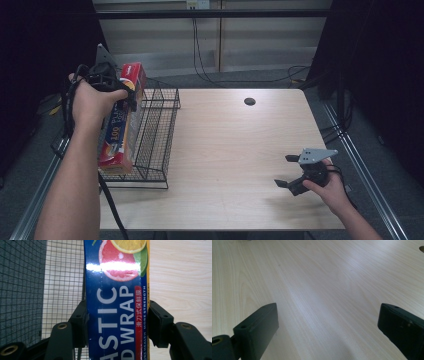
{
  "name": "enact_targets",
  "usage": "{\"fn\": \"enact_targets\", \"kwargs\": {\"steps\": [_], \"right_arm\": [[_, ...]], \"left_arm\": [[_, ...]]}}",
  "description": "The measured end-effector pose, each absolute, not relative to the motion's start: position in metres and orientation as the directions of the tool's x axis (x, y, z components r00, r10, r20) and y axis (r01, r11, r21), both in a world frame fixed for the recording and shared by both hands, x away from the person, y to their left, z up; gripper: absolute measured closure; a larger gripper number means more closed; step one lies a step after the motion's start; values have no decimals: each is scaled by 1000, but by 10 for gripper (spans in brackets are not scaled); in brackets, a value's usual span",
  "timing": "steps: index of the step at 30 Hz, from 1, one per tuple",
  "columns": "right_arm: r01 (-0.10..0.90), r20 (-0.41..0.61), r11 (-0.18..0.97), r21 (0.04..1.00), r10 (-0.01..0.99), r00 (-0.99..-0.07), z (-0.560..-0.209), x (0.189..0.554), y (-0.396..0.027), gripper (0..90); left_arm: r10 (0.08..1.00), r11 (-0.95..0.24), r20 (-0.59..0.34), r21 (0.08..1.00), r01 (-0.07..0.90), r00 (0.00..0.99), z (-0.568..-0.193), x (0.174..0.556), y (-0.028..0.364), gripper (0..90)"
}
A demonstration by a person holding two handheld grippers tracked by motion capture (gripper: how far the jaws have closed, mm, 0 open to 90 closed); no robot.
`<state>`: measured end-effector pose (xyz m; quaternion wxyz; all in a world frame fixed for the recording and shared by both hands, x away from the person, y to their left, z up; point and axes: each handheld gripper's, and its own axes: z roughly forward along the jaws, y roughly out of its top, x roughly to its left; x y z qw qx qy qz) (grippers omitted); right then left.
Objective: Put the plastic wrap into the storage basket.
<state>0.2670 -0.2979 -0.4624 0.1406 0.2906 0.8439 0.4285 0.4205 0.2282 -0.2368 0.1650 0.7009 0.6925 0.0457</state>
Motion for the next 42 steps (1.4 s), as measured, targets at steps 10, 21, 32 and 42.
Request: {"fn": "enact_targets", "kwargs": {"steps": [10, 21, 32, 42], "right_arm": [[374, 14, 461, 805, 616, -788, -463, 267, -298, 28], [373, 14, 458, 807, 617, -787, -463, 268, -298, 28], [378, 18, 459, 804, 617, -787, -464, 268, -298, 28], [378, 19, 461, 803, 613, -789, -465, 268, -297, 28]], "left_arm": [[988, 14, -151, 301, 954, 33, -231, 419, 241, 440], [987, 45, -159, 297, 954, 3, -235, 419, 256, 440], [991, 51, -134, 298, 953, -11, -240, 418, 269, 440], [992, 66, -124, 280, 958, -32, -248, 421, 279, 439]]}}
